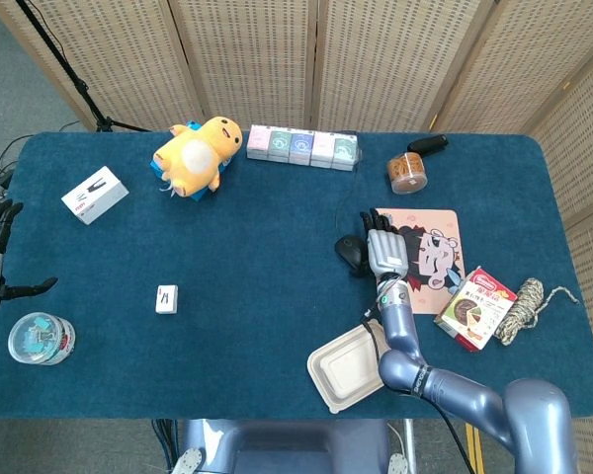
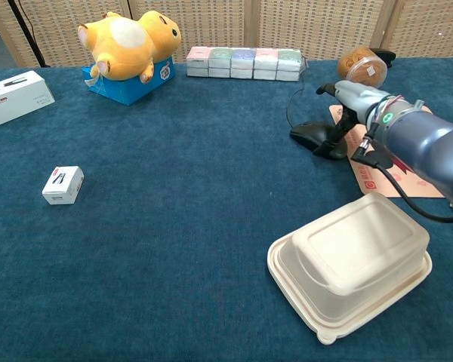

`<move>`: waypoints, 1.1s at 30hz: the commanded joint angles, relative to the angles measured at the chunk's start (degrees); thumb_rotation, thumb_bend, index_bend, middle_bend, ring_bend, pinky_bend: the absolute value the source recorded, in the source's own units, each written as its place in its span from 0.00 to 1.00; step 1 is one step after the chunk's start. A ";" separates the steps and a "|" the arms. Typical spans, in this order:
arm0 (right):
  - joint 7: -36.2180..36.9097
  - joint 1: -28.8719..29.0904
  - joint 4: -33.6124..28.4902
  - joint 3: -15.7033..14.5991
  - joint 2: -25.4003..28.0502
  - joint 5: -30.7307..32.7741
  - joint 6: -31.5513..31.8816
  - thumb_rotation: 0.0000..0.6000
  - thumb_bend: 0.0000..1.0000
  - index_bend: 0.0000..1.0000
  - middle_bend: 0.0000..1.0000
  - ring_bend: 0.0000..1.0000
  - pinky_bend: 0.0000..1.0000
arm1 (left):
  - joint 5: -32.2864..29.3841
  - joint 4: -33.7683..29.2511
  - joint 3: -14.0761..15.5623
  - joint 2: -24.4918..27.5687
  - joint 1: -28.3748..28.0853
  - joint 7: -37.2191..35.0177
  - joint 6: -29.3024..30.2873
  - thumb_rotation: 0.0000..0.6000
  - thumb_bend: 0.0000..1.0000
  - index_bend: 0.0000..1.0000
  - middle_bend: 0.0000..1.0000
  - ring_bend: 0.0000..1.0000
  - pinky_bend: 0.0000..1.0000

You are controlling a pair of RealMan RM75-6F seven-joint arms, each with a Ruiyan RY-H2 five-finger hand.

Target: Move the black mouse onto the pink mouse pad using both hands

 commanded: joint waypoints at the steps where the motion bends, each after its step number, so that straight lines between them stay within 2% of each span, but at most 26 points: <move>1: 1.13 0.12 1.28 0.07 -0.74 -0.80 -0.72 1.00 0.00 0.06 0.11 0.12 0.24 | -0.05 0.05 -0.14 0.05 0.05 -0.14 -0.12 1.00 0.05 0.00 0.00 0.00 0.00; 8: 4.68 0.34 5.82 -0.08 -2.88 -3.79 -1.49 1.00 0.01 0.23 0.25 0.21 0.31 | 0.02 0.16 -0.39 0.06 0.07 -0.13 -0.66 1.00 0.05 0.00 0.00 0.00 0.00; 10: 5.59 0.31 6.59 -0.03 -3.26 -4.53 -1.55 1.00 0.06 0.27 0.29 0.24 0.34 | 0.01 0.17 -0.46 0.03 0.08 -0.04 -0.72 1.00 0.05 0.00 0.00 0.00 0.00; 15: 7.68 0.05 7.80 -0.08 -3.87 -6.56 -1.38 1.00 0.32 0.35 0.37 0.31 0.40 | -0.03 0.15 -0.52 -0.01 0.09 0.10 -1.07 1.00 0.05 0.00 0.00 0.00 0.00; 18: 9.34 -0.16 8.05 -0.02 -3.82 -8.00 -1.59 1.00 0.45 0.37 0.39 0.32 0.42 | 0.07 0.08 -0.61 0.00 0.15 0.12 -1.12 1.00 0.05 0.00 0.00 0.00 0.00; 20: 10.27 -0.34 8.20 0.01 -3.98 -9.00 -1.06 1.00 0.49 0.38 0.40 0.33 0.43 | 0.12 0.03 -0.64 0.02 0.20 0.09 -1.16 1.00 0.05 0.00 0.00 0.00 0.00; 33: 13.05 -3.57 5.00 2.32 -1.45 -11.94 6.29 1.00 0.63 0.40 0.42 0.34 0.44 | 0.40 0.04 -0.68 0.04 0.11 -0.01 -2.13 1.00 0.05 0.00 0.00 0.00 0.00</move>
